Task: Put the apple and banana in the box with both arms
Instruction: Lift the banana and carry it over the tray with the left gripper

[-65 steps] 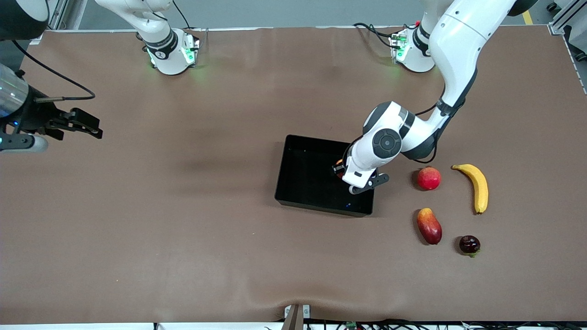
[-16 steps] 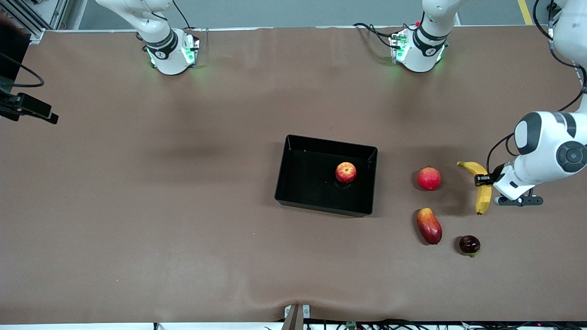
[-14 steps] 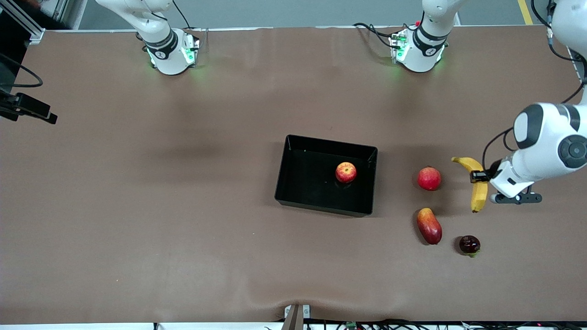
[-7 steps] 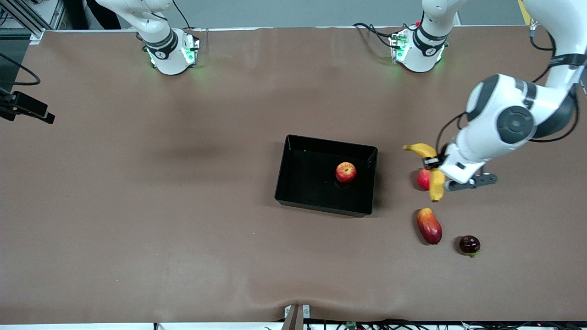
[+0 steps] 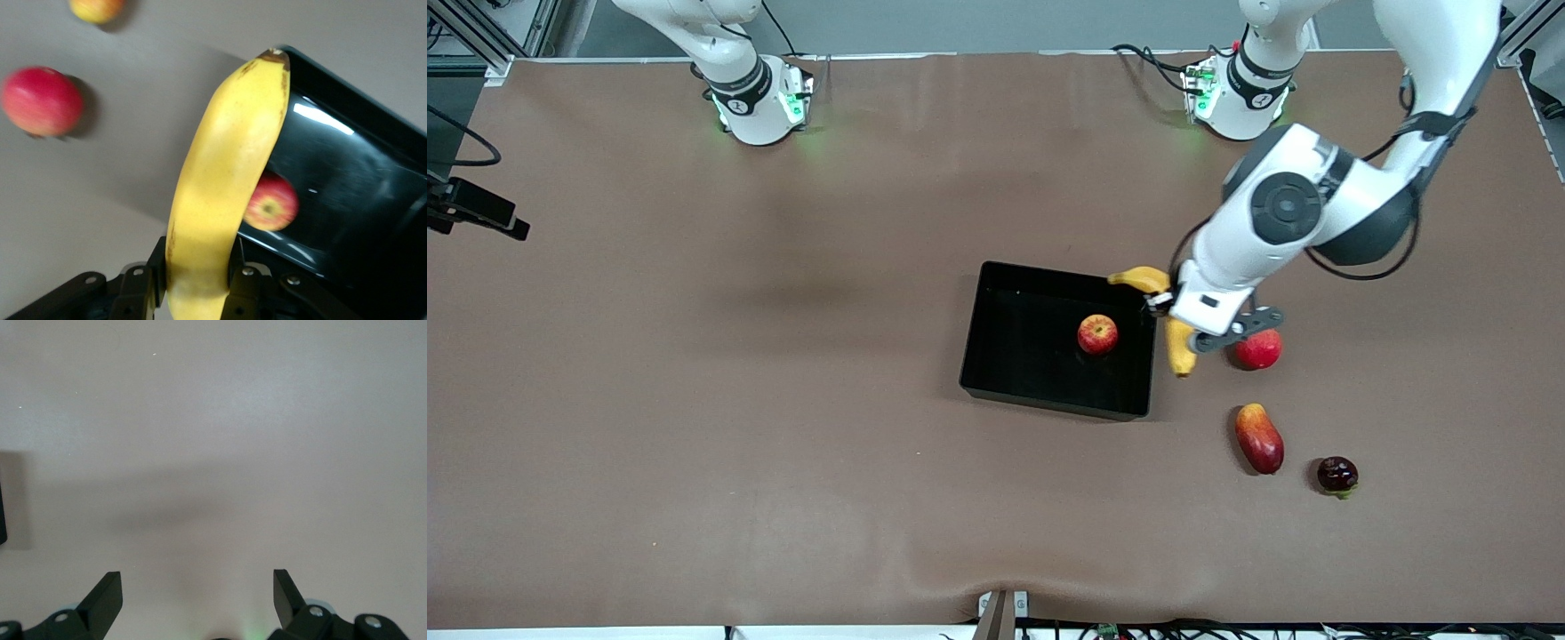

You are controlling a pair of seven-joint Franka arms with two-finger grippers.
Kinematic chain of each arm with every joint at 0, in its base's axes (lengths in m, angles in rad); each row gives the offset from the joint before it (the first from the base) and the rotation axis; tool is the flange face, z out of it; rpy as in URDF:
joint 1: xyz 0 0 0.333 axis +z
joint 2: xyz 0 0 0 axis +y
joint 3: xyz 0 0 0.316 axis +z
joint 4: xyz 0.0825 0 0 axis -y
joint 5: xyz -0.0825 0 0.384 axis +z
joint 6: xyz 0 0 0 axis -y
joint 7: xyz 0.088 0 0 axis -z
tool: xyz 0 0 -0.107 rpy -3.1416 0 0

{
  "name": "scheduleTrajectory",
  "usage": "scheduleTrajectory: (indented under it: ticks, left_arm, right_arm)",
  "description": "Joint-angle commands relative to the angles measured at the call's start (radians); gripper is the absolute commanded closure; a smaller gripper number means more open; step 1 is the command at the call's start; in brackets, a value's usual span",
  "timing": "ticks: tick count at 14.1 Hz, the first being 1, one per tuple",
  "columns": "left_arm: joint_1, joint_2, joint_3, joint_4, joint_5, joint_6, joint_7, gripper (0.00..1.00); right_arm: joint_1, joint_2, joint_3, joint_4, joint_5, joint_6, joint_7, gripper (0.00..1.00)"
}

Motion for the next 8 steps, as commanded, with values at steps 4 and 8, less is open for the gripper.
scheduleTrajectory:
  ticks: [4,8]
  left_arm:
    - [-0.181,0.147,0.035,0.113,0.062,0.075,-0.208,1.0]
    - [-0.401,0.216,0.188,0.197,0.094,0.109,-0.326,1.0]
  right_arm:
    - [-0.009,0.002,0.012,0.01,-0.011,-0.01,0.003,0.0]
    - [-0.004,0.002,0.012,0.01,-0.011,-0.011,0.003,0.0]
